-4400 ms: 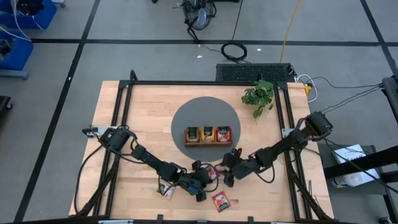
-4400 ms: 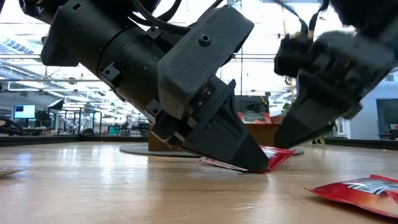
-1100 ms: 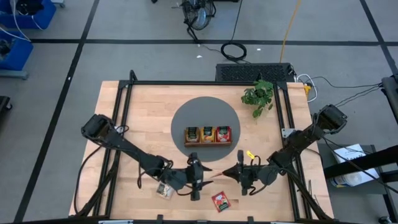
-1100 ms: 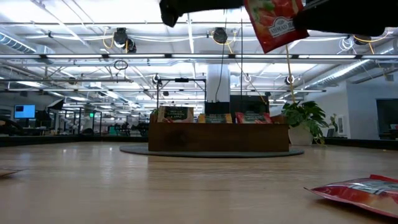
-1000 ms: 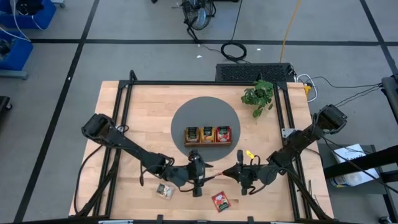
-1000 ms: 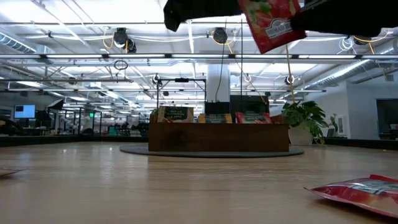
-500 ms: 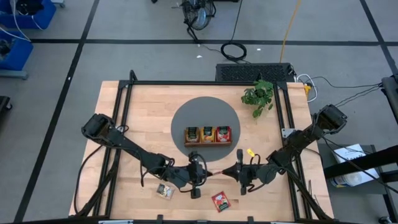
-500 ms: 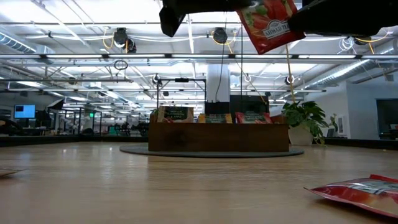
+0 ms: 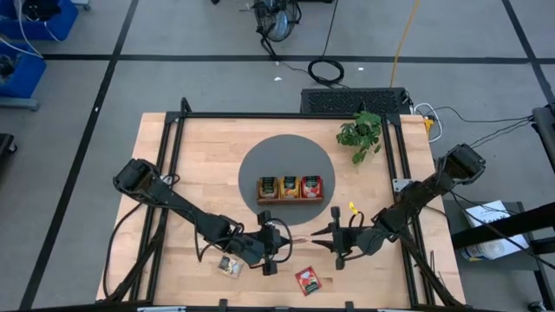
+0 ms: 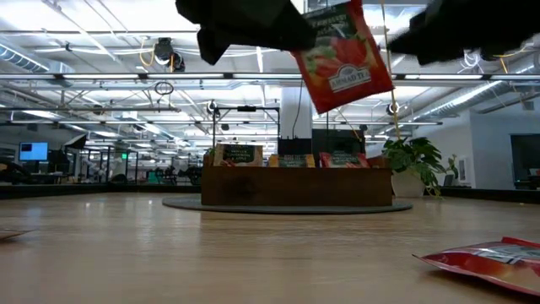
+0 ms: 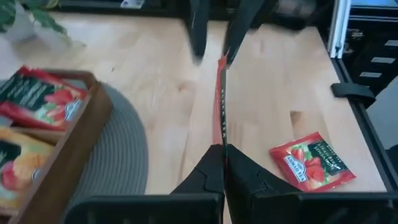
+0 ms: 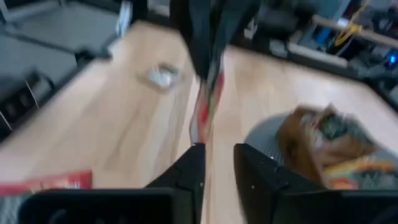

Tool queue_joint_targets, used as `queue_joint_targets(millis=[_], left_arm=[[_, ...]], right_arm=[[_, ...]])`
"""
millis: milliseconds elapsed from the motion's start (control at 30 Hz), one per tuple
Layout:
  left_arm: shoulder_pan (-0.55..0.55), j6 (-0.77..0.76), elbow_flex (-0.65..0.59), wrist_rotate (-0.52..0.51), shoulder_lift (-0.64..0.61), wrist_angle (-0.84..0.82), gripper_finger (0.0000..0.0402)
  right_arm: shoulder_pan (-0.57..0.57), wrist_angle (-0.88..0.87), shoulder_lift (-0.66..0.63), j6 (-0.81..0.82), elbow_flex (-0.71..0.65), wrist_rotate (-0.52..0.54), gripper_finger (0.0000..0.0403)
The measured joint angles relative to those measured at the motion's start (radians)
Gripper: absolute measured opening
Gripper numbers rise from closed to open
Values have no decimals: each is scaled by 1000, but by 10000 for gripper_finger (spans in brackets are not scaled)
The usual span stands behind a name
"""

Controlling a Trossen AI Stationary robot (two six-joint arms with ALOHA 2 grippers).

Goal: Pick & Place Tea
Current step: Put the strawberry tea sachet into the right compartment of the wooden organizer

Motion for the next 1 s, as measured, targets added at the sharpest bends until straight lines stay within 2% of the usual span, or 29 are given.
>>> queue_joint_targets(millis=[133,467,767,1000], left_arm=[[0,-56,0,-5,-1,-52,3],[4,-68,0,0,13,-71,2],[25,-65,0,22,44,-78,1],[24,-57,0,30,43,-74,1]], right_arm=[[-4,54,-38,-40,2,-9,105],[-144,-71,-27,77,62,-241,148],[-240,-71,47,139,102,-415,139],[-258,-23,86,154,104,-423,125]])
